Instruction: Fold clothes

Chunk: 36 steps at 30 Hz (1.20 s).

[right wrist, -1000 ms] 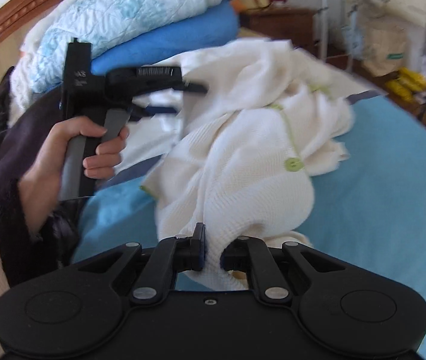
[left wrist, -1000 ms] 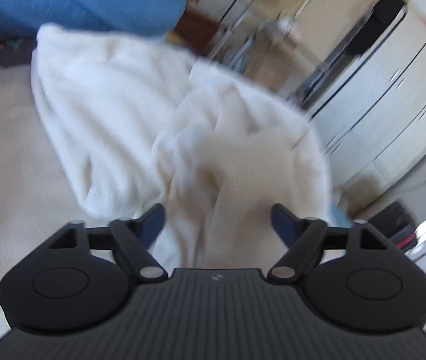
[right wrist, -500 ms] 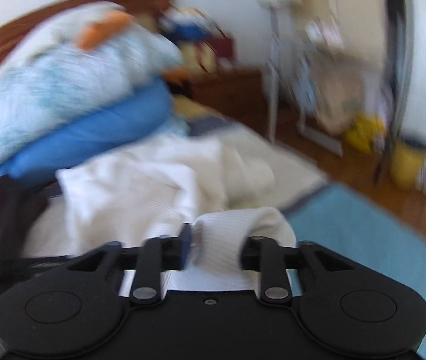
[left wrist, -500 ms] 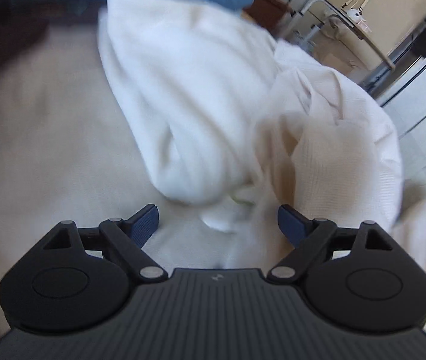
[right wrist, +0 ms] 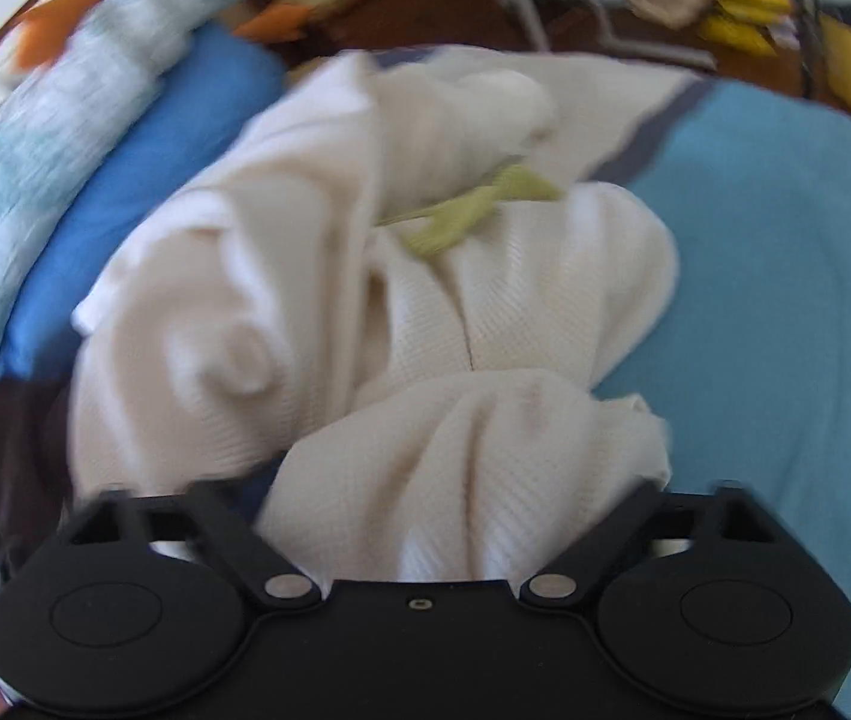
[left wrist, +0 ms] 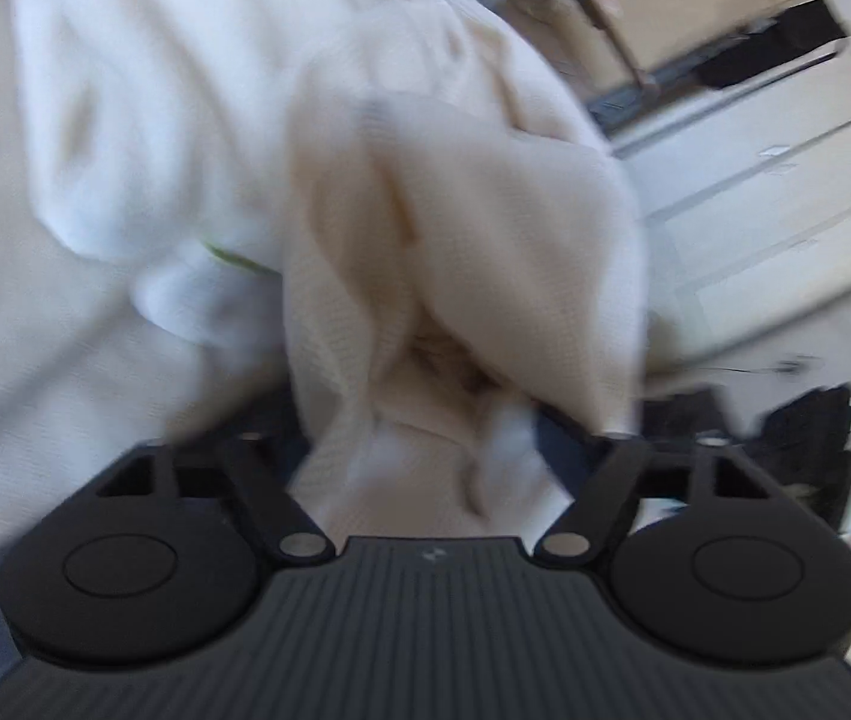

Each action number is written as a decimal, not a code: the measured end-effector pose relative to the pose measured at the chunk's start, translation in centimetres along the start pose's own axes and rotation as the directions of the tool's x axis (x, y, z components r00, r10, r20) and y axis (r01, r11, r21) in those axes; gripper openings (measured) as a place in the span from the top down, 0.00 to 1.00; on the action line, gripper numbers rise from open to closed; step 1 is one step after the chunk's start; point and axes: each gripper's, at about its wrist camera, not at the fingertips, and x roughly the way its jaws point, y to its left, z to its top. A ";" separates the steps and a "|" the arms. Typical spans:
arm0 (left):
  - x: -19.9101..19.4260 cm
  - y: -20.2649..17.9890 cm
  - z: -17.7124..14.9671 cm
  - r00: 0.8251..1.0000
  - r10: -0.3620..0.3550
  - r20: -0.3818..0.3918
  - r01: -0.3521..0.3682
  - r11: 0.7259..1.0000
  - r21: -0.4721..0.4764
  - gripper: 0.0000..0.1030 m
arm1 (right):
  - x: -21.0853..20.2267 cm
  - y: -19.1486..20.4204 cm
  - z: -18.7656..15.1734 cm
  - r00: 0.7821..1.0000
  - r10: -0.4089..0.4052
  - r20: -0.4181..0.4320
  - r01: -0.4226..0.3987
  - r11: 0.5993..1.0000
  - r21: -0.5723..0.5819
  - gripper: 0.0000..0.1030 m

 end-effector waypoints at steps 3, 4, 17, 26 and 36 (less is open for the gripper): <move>0.2 1.3 -0.3 0.990 -0.139 -0.030 0.134 0.984 -0.113 0.46 | -2.3 1.3 -1.6 0.999 0.047 0.006 -0.047 0.998 -0.040 0.53; 0.2 1.2 -0.5 0.988 -0.151 -0.032 0.146 0.983 -0.112 0.47 | -3.2 1.6 -2.1 0.998 0.070 0.006 -0.070 0.996 -0.047 0.58; -2.8 -10.5 -6.4 0.837 -0.463 -0.292 0.522 0.835 0.173 0.46 | -19.7 4.7 -10.5 0.961 0.145 0.234 -0.132 0.989 -0.071 0.60; -4.1 -19.0 -14.6 0.796 -0.426 -0.431 0.585 0.726 0.362 0.46 | -29.4 4.5 -17.5 0.925 -0.020 0.379 0.062 0.993 -0.100 0.60; -1.8 -20.0 -17.4 0.975 0.049 -0.214 0.120 0.697 0.707 0.31 | -32.0 -4.0 -21.7 0.867 -0.349 0.355 0.296 0.935 0.196 0.41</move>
